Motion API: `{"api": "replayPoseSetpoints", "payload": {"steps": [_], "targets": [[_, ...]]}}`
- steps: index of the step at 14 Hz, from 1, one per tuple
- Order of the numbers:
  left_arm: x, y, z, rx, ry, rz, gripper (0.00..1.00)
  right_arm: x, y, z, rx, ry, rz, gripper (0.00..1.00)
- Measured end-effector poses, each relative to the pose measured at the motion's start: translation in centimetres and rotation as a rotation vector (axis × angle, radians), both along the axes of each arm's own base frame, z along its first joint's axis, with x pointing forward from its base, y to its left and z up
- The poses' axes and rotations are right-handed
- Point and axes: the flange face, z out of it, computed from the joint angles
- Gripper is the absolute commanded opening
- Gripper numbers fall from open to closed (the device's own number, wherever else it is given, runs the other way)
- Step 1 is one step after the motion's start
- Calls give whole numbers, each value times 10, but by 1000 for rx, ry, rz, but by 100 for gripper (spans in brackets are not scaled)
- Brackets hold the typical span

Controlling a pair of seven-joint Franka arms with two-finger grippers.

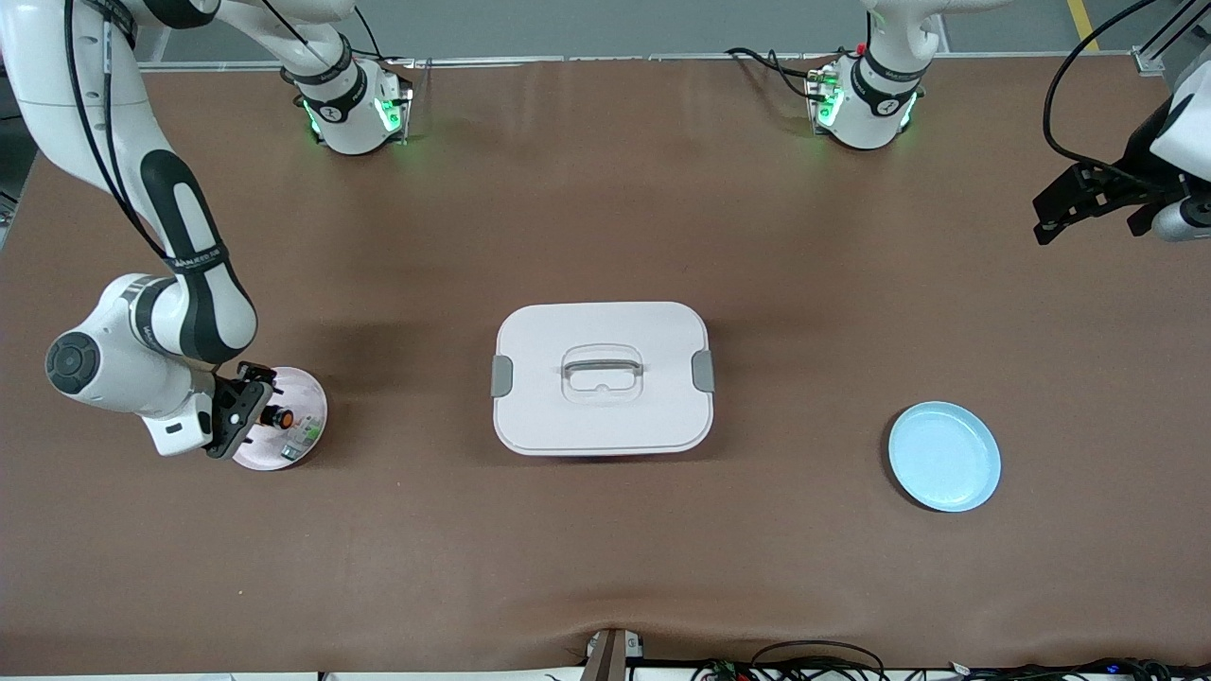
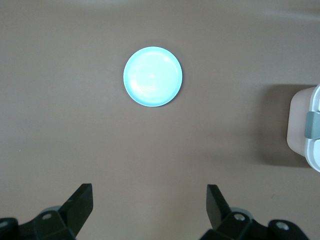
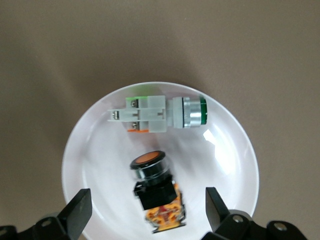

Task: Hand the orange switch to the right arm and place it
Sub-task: 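Open the right gripper to release the switch on the plate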

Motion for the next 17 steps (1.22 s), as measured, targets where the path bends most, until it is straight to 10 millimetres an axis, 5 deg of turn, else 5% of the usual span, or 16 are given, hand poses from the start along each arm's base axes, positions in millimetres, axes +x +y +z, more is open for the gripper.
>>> {"api": "replayPoseSetpoints", "payload": {"steps": [5, 10, 17], "targets": [[0, 1, 1, 0, -2, 2, 100, -23, 21, 33, -18, 87, -437, 100], [0, 1, 2, 0, -4, 3, 100, -29, 33, 87, -41, 94, -916, 100], [-6, 2, -2, 5, 47, 7, 100, -25, 12, 179, 22, -33, -1076, 100]]}}
